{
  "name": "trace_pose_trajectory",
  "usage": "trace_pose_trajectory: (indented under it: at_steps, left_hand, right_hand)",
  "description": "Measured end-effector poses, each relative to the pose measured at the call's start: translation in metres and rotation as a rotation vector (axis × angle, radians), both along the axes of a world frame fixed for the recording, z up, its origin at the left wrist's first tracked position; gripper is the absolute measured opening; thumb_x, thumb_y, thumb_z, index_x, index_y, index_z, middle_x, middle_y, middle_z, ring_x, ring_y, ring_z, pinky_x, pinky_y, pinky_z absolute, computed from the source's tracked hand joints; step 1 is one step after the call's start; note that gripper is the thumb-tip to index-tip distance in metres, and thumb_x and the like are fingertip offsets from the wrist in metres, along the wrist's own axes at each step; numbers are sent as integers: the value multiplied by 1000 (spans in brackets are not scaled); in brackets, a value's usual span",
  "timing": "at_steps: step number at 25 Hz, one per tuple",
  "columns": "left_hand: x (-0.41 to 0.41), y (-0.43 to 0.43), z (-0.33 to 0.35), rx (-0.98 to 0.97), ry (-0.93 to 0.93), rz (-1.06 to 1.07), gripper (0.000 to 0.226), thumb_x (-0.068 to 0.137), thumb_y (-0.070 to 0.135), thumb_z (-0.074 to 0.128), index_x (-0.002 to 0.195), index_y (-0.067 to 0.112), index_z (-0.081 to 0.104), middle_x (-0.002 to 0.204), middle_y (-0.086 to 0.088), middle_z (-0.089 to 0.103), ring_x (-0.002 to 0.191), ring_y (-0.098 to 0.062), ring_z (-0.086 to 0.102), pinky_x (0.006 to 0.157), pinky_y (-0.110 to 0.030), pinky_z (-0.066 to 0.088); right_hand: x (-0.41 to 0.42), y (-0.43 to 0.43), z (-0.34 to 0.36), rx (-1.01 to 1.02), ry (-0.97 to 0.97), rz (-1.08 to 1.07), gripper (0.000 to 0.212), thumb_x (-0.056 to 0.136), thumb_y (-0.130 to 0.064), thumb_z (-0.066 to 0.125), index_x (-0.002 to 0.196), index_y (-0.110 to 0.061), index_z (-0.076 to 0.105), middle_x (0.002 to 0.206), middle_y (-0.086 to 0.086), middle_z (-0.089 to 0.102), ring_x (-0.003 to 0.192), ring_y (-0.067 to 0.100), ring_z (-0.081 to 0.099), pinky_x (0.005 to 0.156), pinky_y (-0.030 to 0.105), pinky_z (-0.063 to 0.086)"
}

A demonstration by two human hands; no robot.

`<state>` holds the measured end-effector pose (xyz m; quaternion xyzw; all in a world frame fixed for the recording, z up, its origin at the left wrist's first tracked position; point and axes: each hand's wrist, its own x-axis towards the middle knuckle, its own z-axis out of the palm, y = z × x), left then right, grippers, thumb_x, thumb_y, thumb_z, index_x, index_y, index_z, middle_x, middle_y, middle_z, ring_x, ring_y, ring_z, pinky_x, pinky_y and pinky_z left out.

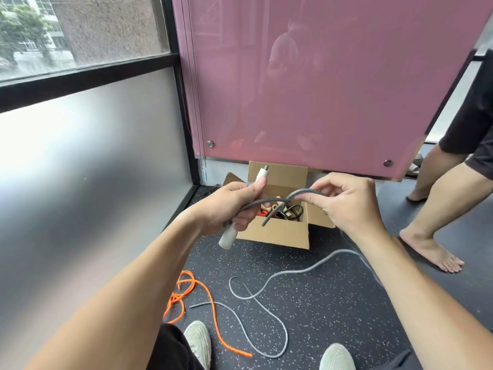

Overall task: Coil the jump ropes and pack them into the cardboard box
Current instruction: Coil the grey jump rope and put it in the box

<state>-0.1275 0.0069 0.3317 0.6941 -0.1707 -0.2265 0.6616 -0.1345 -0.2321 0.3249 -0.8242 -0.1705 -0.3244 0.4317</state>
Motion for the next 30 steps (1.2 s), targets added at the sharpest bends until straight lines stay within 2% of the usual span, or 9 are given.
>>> trace_pose_trajectory:
  at_steps: [4,7,9,14,16,20,23,26,30]
  left_hand:
    - [-3,5,-3,-9,49,-118,38,89,51,57,82,16,69,48,5,31,41,-8,24,43,-21,25]
    - [-5,0,-2,-58,78,-176,25,95,35,57,86,14,69,54,1,50,42,-9,41,44,-19,36]
    - [-7,-6,0,-13,16,-174,16,94,26,62,88,12,66,70,-4,69,50,-12,57,50,-21,44]
    - [-2,-19,-6,109,-109,140,16,95,13,66,79,10,64,68,-5,71,55,-15,64,57,-25,52]
    - [4,-18,-11,79,-97,310,18,94,13,68,77,9,63,62,-5,68,53,-15,64,56,-30,52]
    - [20,3,-15,27,-33,647,22,95,17,69,78,9,58,65,-10,63,50,-17,57,53,-30,51]
    - [28,13,-19,89,-31,754,26,98,22,64,79,13,50,62,-5,50,47,-16,44,46,-26,41]
    - [22,7,-16,204,63,555,31,100,29,58,75,18,45,48,6,40,39,-10,30,41,-20,27]
    - [1,-2,0,80,367,-66,40,95,44,56,64,25,39,45,13,22,35,-4,17,34,-18,14]
  right_hand:
    - [-4,5,2,57,-8,183,14,73,-24,87,78,-13,80,62,-3,65,48,6,49,48,20,38]
    - [-1,11,-3,-64,-170,32,17,86,-22,80,78,-7,78,63,-2,61,55,10,50,54,20,37]
    - [-1,19,-6,-73,-220,-58,21,90,-21,74,76,-6,76,63,-2,59,56,13,49,55,22,37]
    - [-1,22,-1,51,-129,-176,41,98,-29,60,65,-5,64,48,-2,50,45,13,44,45,22,31]
    - [-1,14,3,95,-80,-256,54,101,-38,50,60,-2,56,46,8,51,45,23,49,44,33,37]
    - [16,-30,4,196,106,-549,74,95,-58,29,60,2,54,55,20,59,58,40,59,59,45,50]
    - [26,-60,3,294,262,-678,67,99,-54,28,61,-3,50,61,17,57,68,40,59,67,43,49]
    - [27,-70,-5,158,362,-733,58,108,-39,29,72,0,52,75,17,55,84,38,53,71,38,35]
    - [38,-77,-31,41,533,-748,63,107,-46,25,98,0,68,108,27,66,103,42,59,83,42,44]
